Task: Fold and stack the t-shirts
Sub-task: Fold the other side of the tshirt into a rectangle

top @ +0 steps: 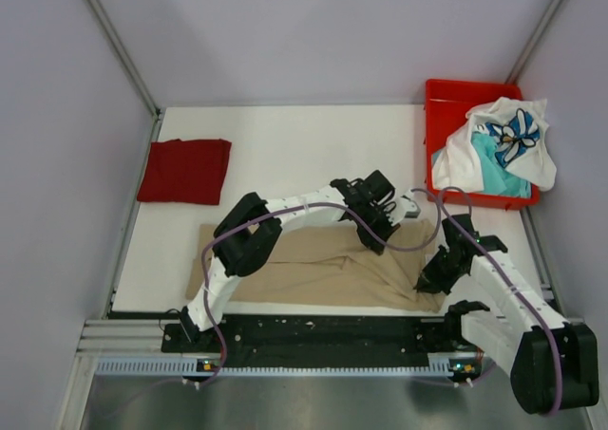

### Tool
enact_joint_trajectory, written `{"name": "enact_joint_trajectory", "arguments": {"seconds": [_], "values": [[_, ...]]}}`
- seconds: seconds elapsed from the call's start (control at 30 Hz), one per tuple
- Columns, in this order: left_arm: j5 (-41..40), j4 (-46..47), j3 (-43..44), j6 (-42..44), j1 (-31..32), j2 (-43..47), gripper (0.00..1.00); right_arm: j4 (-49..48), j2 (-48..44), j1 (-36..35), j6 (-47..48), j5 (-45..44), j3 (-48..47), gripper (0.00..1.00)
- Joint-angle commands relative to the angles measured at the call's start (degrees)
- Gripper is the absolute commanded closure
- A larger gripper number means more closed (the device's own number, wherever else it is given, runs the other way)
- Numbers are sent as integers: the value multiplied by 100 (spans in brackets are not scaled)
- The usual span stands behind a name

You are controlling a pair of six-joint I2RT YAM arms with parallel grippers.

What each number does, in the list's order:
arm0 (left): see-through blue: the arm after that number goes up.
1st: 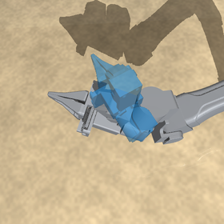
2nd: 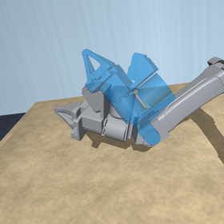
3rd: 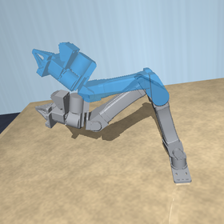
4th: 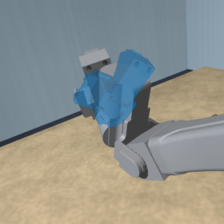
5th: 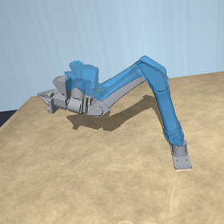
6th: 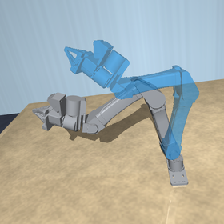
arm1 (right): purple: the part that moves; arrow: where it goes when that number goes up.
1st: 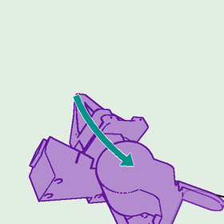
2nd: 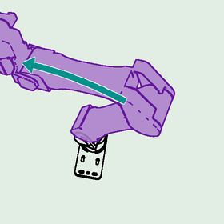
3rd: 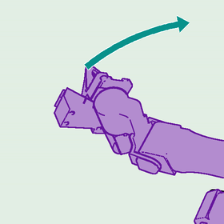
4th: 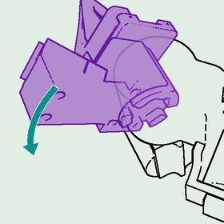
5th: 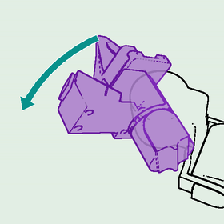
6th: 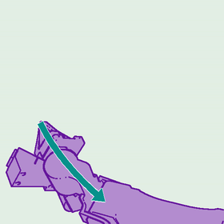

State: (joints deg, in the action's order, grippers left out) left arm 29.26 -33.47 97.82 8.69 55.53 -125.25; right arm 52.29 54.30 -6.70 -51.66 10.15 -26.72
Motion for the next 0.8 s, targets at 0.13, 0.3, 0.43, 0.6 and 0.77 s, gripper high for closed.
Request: {"name": "enact_joint_trajectory", "arguments": {"seconds": [0.13, 0.3, 0.43, 0.6, 0.77], "values": [[370, -203, 440, -7, 28, 317, 100, 167, -113, 37, 24, 224, -97, 100], [379, -195, 413, -7, 37, 370, 100, 272, -411, 46, -37, 224, -123, 100], [388, -274, 457, -42, 37, 528, 100, 588, -561, 37, -2, 241, -263, 100], [336, -213, 195, -95, 28, 800, 100, 1028, -711, 37, 147, 102, -605, 100], [326, -107, 97, -113, 28, 792, 100, 854, -659, 37, 200, 30, -668, 100]]}}
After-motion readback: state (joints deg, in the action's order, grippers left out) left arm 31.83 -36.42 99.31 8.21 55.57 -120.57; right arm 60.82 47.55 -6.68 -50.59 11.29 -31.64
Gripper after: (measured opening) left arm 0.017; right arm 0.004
